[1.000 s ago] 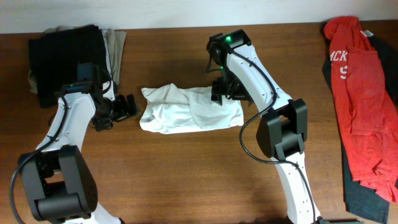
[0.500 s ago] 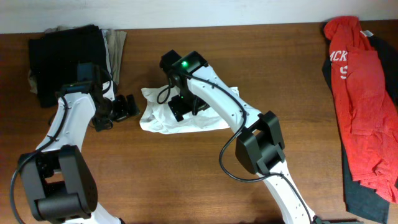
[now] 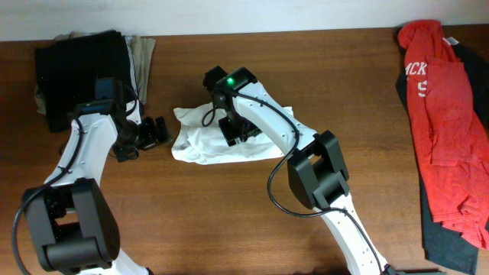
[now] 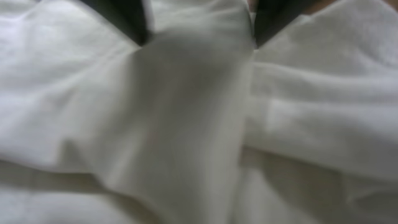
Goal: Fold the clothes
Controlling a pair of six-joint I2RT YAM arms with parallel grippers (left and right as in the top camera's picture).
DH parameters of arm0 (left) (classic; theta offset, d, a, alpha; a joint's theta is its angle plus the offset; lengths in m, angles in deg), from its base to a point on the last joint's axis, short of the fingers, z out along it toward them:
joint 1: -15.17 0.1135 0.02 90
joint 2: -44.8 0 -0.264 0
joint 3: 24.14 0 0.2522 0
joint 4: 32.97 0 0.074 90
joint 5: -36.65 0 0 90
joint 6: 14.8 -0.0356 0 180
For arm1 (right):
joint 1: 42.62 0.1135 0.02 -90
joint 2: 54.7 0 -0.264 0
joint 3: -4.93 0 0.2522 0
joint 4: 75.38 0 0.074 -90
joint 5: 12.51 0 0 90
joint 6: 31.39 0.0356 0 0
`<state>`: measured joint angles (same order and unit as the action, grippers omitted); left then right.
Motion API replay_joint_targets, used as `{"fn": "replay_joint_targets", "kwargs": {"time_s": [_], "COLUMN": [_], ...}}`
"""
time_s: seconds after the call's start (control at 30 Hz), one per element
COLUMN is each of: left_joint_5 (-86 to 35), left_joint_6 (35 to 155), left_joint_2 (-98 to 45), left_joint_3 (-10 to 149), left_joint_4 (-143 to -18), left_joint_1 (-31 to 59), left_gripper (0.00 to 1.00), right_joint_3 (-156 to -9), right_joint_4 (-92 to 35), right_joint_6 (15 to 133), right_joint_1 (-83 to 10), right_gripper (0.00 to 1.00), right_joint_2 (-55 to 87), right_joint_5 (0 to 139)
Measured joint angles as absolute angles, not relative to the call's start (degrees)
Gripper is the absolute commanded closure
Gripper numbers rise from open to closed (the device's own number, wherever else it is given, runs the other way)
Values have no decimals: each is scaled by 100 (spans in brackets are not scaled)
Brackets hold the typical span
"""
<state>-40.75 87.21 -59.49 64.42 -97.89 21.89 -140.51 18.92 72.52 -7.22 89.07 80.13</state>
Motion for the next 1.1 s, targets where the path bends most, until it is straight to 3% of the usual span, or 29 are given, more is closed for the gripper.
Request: {"fn": "replay_joint_targets", "kwargs": {"time_s": [0.03, 0.3, 0.53, 0.73, 0.83, 0.87, 0.9, 0.97, 1.1], "left_joint_5": [-4075, -4075, -4075, -4075, -4075, -4075, -4075, -4075, -4075], "left_joint_6": [8721, 8719, 8721, 8721, 8719, 8719, 8721, 8721, 8721], "left_joint_2": [-5949, -5949, -5949, -5949, -5949, -5949, -5949, -5949, -5949], "left_joint_3": [6442, 6442, 6442, 6442, 6442, 6442, 6442, 6442, 6442], "left_joint_4": [-9789, -9791, -9789, -9791, -9791, -9791, -9789, -9791, -9793], "left_joint_1": [2189, 2189, 2189, 2189, 2189, 2189, 2189, 2189, 2189], "left_gripper": [1, 1, 1, 1, 1, 1, 1, 1, 1], "right_joint_3": [-14049, -14512, -15135, -15150, -15150, -15155, -15168, -15198, -14925], "right_joint_4": [1887, 2698, 3537, 3546, 3546, 3546, 3544, 3540, 3509], "right_joint_6": [7368, 7706, 7792, 7792, 7798, 7757, 7741, 7706, 7663], "right_joint_1": [-731, -1317, -2949, -4289, -5063, -5227, -5400, -5684, -5909], "right_gripper": [96, 96, 96, 96, 86, 77, 58, 1, 1], "right_joint_2": [8907, 8905, 8905, 8793, 8194, 8013, 7858, 7700, 7705], "right_joint_5": [8122, 8445, 8568, 8773, 8865, 8880, 8889, 8933, 8963]}}
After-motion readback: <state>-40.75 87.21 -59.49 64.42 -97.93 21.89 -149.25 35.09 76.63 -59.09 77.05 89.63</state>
